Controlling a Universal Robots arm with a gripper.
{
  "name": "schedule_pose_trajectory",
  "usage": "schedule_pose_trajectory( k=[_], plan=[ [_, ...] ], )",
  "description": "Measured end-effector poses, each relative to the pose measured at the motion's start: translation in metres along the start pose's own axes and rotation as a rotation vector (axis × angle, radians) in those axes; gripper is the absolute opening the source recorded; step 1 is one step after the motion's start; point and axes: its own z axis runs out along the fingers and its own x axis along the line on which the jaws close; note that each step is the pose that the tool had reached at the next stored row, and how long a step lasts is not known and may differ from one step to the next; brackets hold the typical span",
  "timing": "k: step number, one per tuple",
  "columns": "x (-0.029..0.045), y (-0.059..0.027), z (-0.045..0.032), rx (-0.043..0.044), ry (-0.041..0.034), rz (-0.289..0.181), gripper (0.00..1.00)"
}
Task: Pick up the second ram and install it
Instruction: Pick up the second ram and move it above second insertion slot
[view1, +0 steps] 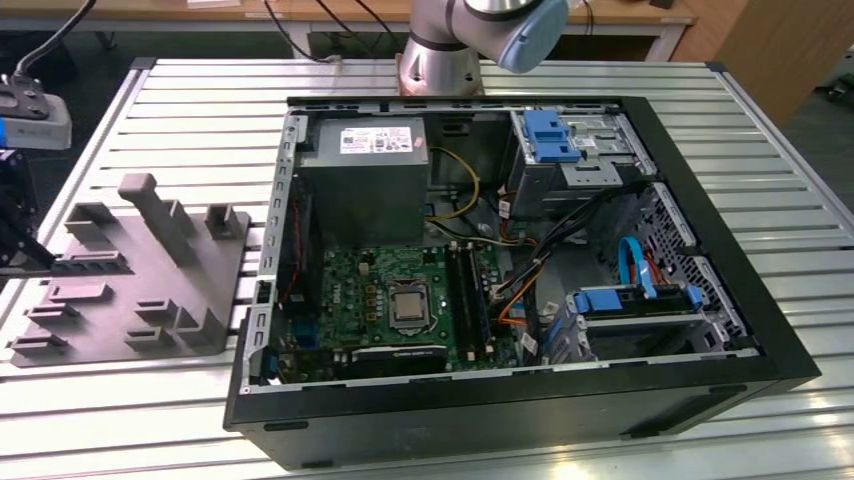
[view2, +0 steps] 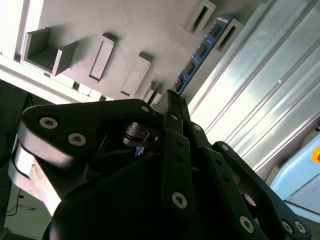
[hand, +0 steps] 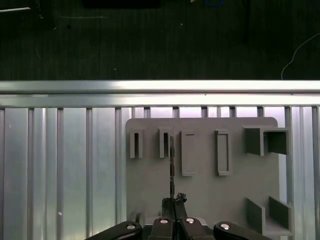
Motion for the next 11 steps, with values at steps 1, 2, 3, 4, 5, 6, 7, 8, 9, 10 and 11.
schedule_pose_trajectory(
  k=[1, 2, 3, 4, 5, 6, 7, 8, 9, 10, 11],
  plan=[
    [-0.0001, 0.0, -0.0024, 0.0, 0.0, 0.0, 0.11],
    [-0.0002, 0.0001, -0.0045, 0.0, 0.0, 0.0, 0.11],
    [-0.0002, 0.0001, -0.0065, 0.0001, -0.0001, 0.0, 0.11],
    [-0.0003, 0.0001, -0.0088, 0.0001, -0.0001, 0.0, 0.11],
    [-0.0004, 0.0001, -0.0109, 0.0, -0.0001, 0.0, 0.11],
    [-0.0004, 0.0002, -0.0129, 0.0001, -0.0001, 0.0, 0.11],
    [-0.0005, 0.0002, -0.0152, -0.0001, 0.0, 0.0, 0.11],
    [-0.0006, 0.0002, -0.0175, -0.0001, 0.0, 0.0, 0.11],
    [-0.0006, 0.0003, -0.0198, 0.0, -0.0001, 0.0, 0.11],
    [-0.0007, 0.0003, -0.0222, 0.0, -0.0001, 0.0, 0.11],
    [-0.0008, 0.0004, -0.0243, 0.0, -0.0001, 0.0, 0.11]
  ],
)
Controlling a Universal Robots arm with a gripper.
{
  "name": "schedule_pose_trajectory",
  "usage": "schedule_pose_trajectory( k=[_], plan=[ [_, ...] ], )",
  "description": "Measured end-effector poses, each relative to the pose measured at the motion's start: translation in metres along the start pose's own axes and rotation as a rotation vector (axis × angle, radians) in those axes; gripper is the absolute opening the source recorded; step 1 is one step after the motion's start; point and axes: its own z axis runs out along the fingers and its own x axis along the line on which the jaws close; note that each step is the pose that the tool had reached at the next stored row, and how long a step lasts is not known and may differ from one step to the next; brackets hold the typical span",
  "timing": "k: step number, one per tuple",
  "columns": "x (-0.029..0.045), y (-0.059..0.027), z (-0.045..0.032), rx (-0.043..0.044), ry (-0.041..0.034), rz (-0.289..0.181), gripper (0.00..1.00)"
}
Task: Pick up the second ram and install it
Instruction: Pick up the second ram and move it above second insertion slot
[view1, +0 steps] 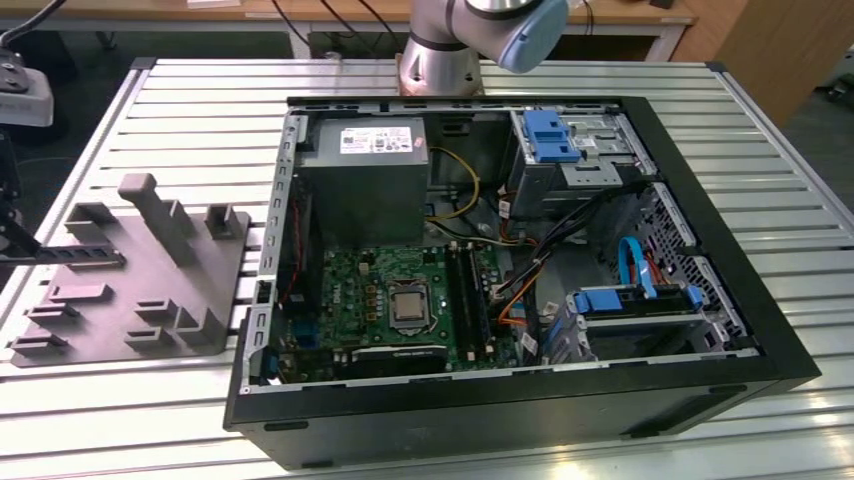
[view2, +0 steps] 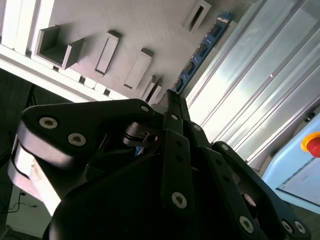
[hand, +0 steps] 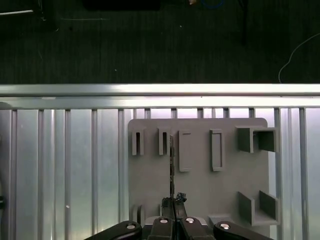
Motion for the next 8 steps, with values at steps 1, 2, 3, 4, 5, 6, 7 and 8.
schedule_pose_trajectory(
  k=[1, 2, 3, 4, 5, 6, 7, 8],
  plan=[
    [-0.0001, 0.0, -0.0019, 0.0001, -0.0001, 0.0, 0.11],
    [-0.0001, 0.0, -0.0039, 0.0, -0.0002, 0.0, 0.11],
    [-0.0002, 0.0001, -0.0058, 0.0, -0.0004, 0.0, 0.11],
    [-0.0003, 0.0001, -0.0075, 0.0, -0.0008, 0.0, 0.11],
    [-0.0003, 0.0001, -0.0095, 0.0001, -0.0014, 0.0, 0.11],
    [-0.0004, 0.0001, -0.0113, 0.0, -0.0019, 0.0, 0.11],
    [-0.0004, 0.0002, -0.0133, 0.0, -0.0022, 0.0, 0.11],
    [-0.0005, 0.0002, -0.0151, -0.0001, -0.0026, 0.0, 0.11]
  ],
)
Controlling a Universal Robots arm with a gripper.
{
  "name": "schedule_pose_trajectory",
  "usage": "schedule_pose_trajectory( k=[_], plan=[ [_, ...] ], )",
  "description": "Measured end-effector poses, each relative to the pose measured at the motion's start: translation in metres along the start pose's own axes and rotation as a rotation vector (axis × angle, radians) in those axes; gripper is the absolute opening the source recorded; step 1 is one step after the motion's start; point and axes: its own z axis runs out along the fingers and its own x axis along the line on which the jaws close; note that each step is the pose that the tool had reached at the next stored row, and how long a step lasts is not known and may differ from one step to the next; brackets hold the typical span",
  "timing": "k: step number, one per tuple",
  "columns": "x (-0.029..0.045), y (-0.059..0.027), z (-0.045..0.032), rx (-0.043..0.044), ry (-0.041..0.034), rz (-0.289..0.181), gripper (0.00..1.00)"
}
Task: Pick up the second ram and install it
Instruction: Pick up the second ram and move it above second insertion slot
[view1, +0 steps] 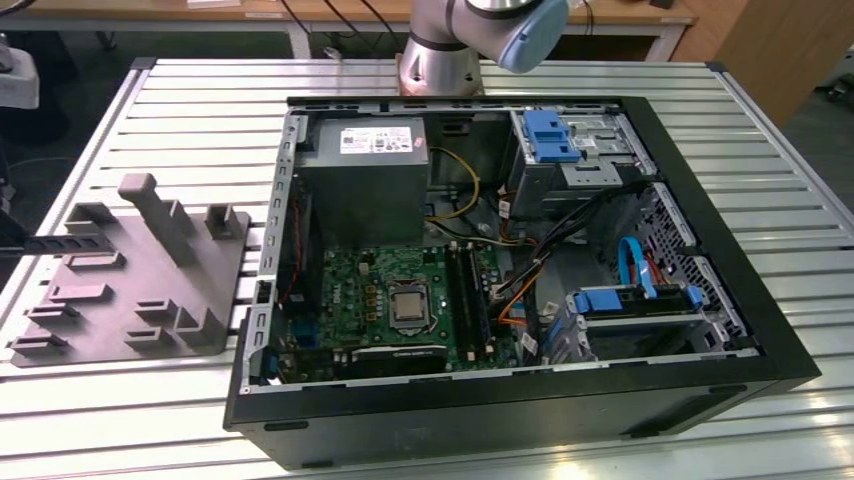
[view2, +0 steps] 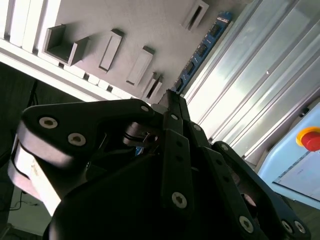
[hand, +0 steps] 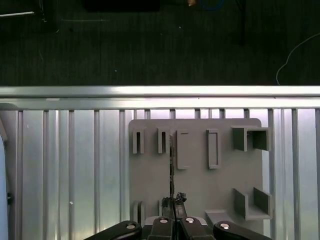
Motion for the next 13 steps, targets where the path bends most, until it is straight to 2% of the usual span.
schedule_pose_trajectory(
  k=[13],
  plan=[
    [-0.0009, 0.0004, -0.0258, 0.0001, -0.0022, 0.0, 0.11]
  ],
)
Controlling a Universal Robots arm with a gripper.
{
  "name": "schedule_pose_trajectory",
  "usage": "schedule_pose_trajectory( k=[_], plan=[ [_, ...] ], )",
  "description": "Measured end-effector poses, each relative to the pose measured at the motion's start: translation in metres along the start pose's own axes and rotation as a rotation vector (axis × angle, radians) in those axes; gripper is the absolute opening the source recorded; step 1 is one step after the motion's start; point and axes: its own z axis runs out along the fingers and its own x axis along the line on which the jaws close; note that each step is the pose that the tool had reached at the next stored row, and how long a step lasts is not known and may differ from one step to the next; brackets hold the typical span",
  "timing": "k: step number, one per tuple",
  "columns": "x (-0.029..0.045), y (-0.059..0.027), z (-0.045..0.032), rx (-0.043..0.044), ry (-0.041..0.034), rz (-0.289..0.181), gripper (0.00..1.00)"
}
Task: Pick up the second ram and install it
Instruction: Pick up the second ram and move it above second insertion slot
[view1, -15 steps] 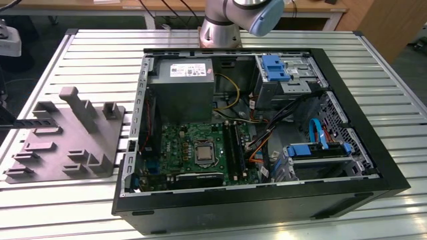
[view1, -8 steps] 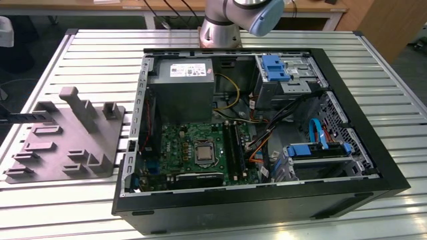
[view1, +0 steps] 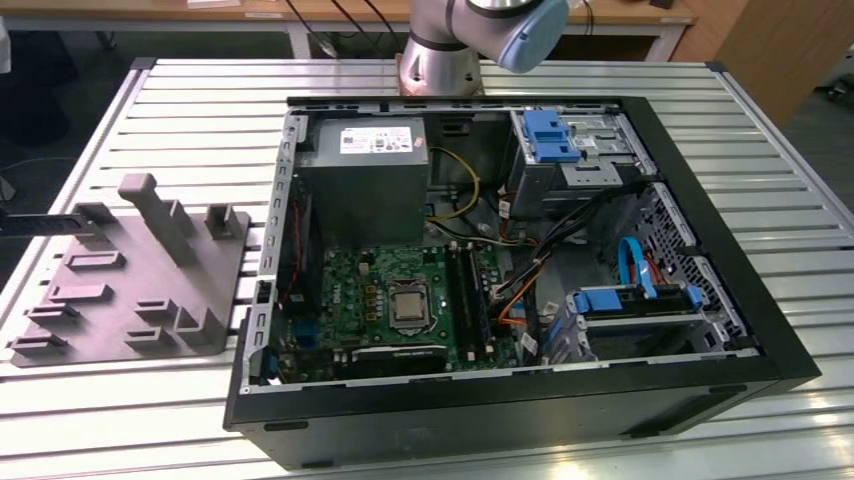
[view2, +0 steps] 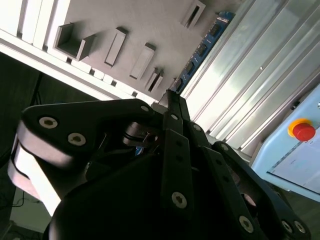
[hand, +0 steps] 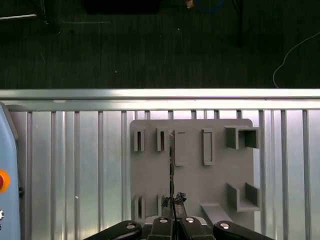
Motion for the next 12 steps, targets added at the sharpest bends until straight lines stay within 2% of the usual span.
schedule_pose_trajectory(
  k=[12],
  plan=[
    [-0.0009, 0.0002, -0.0218, 0.0, -0.0011, 0.0, 0.11]
  ],
)
